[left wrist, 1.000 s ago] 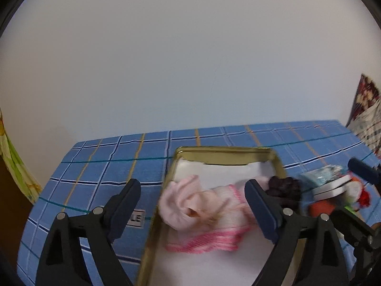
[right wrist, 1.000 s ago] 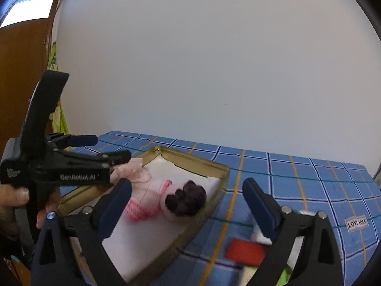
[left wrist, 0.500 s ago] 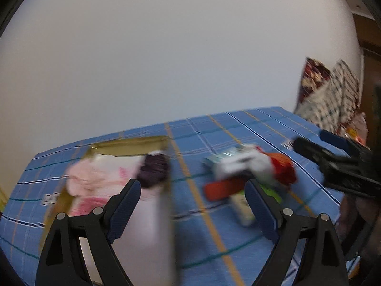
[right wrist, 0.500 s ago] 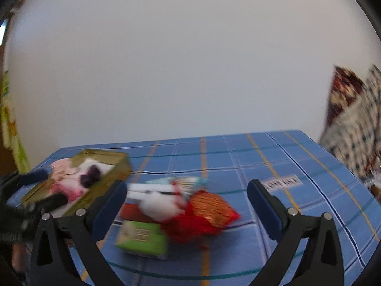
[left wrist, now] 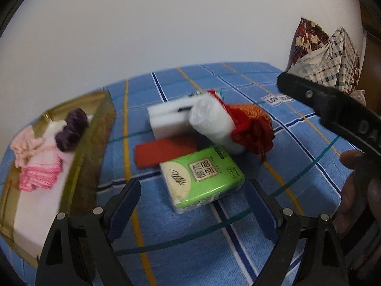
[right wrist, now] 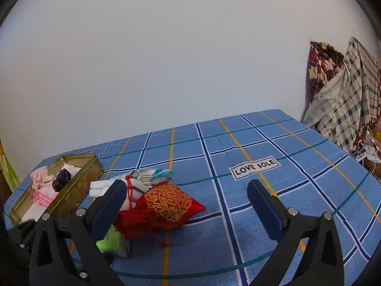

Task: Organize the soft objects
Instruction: 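Move the left tool to the green tissue pack while the right tool reaches the red pouch, then grasp the green tissue pack with the left tool while the right tool grasps the red pouch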

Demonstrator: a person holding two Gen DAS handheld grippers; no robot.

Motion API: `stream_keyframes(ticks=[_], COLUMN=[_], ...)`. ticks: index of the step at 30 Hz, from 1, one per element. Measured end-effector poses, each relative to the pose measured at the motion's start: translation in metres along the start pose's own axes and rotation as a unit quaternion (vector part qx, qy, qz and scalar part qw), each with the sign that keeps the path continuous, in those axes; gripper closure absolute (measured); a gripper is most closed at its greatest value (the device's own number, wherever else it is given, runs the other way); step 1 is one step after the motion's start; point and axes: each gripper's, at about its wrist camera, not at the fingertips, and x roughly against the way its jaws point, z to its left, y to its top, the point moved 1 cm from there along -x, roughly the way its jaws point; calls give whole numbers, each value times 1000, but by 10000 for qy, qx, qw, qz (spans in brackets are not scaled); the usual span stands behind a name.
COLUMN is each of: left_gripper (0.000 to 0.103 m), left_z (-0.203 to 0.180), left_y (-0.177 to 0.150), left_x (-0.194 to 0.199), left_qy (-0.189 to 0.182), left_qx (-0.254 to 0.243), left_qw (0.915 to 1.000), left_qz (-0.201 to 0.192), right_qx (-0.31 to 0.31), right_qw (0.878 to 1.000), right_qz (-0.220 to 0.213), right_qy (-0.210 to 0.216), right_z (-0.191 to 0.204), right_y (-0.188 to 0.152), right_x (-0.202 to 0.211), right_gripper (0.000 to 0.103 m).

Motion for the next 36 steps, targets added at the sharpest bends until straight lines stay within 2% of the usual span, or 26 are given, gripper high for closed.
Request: stream_keyframes(ticks=[8, 11, 12, 13, 20, 24, 27, 36], left_gripper=[12, 13, 14, 24, 27, 28, 28, 28], left_z=[-4, 1, 5, 7, 19, 28, 35, 38], left_y=[4, 5, 4, 4, -2, -5, -7, -7], left_x=[-11, -15, -14, -13, -4, 5, 11, 21], left_qy=[31, -88, -133, -219, -282, -204, -174, -66], left_qx=[65, 216, 268, 282, 271, 332, 422, 489], left_qw=[9998, 9995, 9993, 9991, 9991, 9992, 9988, 9975], left_qz=[170, 227, 233, 218, 153, -27, -201, -515], right_qx=[163, 183, 180, 171, 162, 277, 427, 518], right_qw=[9995, 9993, 9993, 9992, 9985, 9978, 9961, 9859], right_qz=[155, 214, 242, 287, 499, 601, 775, 1550], right_qy=[-213, -233, -238, -239, -173, -100, -15, 358], right_z=[7, 8, 8, 7, 7, 12, 19, 29], right_y=[0, -1, -1, -1, -2, -3, -5, -13], right_x=[-6, -9, -10, -11, -19, -23, -30, -57], right_gripper=[0, 0, 0, 0, 0, 1, 3, 28])
